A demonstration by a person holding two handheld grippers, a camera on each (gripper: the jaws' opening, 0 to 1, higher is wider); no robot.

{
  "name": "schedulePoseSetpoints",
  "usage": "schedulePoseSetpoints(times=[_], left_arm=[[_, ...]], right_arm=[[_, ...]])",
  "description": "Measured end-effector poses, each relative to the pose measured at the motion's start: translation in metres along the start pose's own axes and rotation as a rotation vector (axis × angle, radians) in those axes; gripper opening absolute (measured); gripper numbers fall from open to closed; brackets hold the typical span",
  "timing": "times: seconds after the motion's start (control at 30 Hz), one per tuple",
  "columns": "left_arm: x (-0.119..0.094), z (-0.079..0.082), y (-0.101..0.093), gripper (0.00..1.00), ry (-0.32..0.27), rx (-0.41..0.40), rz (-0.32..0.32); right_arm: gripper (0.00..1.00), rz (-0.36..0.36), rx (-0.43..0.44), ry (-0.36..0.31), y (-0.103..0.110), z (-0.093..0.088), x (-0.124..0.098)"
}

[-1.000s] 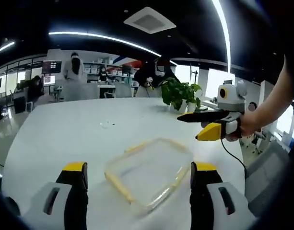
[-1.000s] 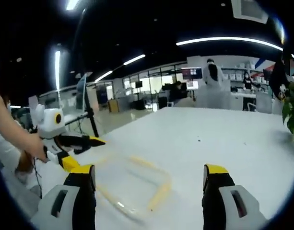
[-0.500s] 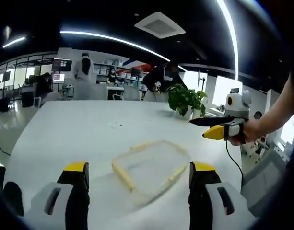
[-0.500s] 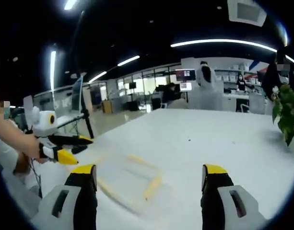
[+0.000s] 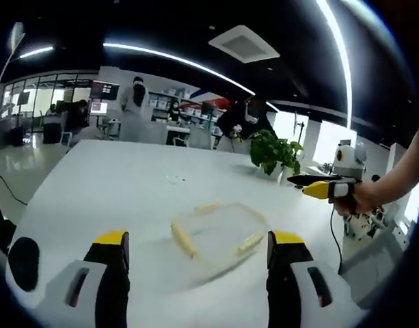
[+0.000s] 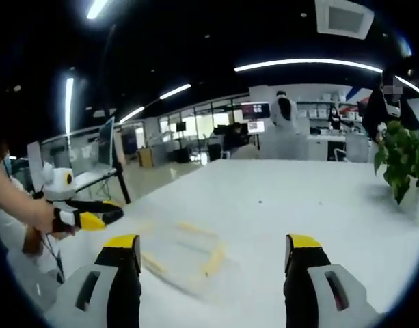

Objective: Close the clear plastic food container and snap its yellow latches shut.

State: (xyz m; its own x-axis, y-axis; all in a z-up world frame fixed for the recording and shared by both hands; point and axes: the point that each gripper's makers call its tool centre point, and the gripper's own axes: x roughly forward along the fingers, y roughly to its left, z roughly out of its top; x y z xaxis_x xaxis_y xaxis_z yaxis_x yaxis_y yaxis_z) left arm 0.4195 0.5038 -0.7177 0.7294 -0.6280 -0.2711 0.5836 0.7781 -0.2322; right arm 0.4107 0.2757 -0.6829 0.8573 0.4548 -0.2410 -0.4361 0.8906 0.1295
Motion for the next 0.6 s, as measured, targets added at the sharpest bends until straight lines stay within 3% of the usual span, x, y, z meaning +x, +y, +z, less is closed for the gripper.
schedulePoseSetpoints(times=[0.3, 0.6], left_arm=[[-0.019, -0.002, -0.009, 0.82, 0.006, 0.004, -0.009], [-0.037, -0.010, -0.020, 0.80, 0.016, -0.027, -0.005]], right_arm=[[0.87, -0.005, -0.019, 0.001, 0.010, 0.000, -0.020], [0.86, -0.067, 0.058, -0.039, -0.003, 0.001, -0.044]])
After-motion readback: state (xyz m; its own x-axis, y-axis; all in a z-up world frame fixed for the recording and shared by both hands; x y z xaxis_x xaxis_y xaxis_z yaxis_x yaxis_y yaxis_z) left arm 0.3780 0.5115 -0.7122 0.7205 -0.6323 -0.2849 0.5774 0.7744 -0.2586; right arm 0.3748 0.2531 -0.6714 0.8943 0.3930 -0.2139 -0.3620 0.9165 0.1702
